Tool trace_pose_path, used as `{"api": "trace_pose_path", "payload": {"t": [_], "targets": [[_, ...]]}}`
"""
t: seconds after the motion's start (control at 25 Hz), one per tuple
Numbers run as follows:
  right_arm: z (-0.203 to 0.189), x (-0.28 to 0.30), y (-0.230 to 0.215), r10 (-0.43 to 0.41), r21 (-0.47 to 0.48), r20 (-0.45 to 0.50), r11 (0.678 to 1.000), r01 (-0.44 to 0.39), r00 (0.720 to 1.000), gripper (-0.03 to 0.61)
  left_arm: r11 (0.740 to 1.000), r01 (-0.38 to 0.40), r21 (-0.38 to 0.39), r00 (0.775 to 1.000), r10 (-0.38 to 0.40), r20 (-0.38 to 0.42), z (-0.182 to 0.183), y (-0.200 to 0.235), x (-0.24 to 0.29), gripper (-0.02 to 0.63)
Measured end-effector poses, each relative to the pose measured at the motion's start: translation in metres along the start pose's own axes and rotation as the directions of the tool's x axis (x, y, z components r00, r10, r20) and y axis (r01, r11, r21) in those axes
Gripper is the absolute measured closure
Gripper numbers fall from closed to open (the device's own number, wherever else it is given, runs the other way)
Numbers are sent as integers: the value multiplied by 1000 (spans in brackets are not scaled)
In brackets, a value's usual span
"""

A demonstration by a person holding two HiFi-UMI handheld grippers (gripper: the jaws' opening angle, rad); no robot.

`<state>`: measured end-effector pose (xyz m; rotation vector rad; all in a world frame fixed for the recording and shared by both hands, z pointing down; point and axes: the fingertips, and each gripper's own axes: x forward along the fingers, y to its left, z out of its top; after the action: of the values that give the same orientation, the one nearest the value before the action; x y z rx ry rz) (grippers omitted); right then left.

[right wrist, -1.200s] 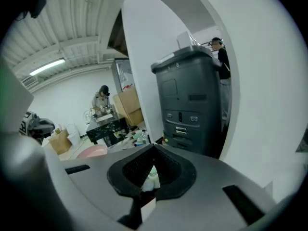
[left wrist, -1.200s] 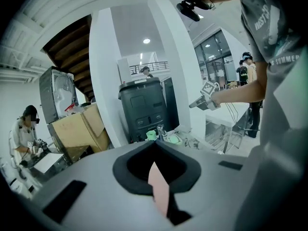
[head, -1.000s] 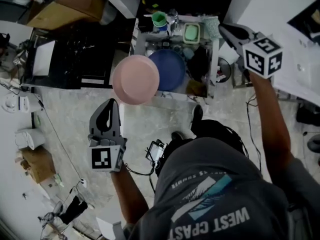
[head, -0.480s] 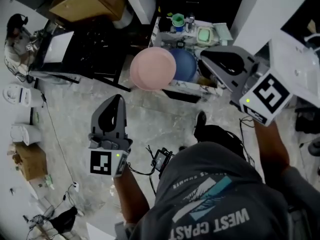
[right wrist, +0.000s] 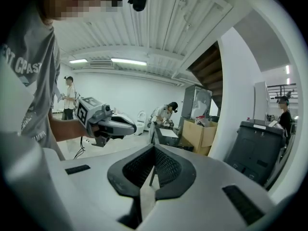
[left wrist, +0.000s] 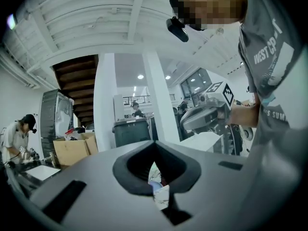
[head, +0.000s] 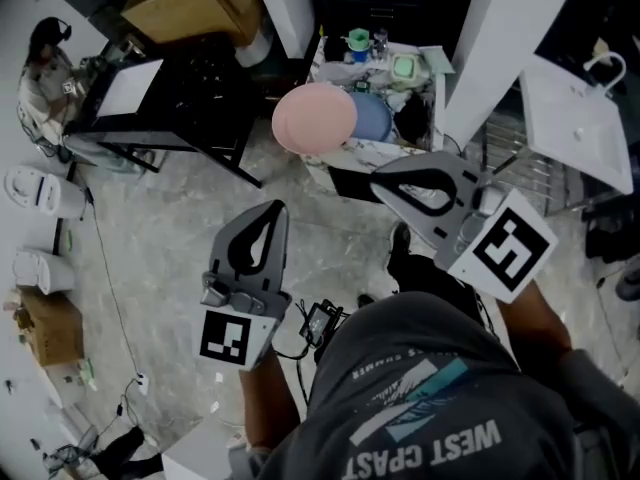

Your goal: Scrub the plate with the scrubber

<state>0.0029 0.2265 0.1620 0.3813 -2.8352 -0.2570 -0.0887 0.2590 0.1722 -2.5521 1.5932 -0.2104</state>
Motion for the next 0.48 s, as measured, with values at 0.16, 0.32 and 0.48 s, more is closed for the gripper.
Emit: {"api": "trace_pose_path", "payload": {"t": [0.16, 0.32, 0.48], "targets": [[0, -14, 32, -24, -17, -14, 1000, 24, 1000, 551, 999, 37, -8, 999, -37, 8, -7, -22, -19, 612], [0, -32, 50, -55, -23, -21, 998, 54, 998, 551, 998, 65, -13, 998, -65, 18, -10, -41, -32, 612], [0, -45, 61, -80, -34, -28, 996, 79, 996, 551, 997, 76, -3, 997, -76, 35, -8, -52, -44, 612]]}}
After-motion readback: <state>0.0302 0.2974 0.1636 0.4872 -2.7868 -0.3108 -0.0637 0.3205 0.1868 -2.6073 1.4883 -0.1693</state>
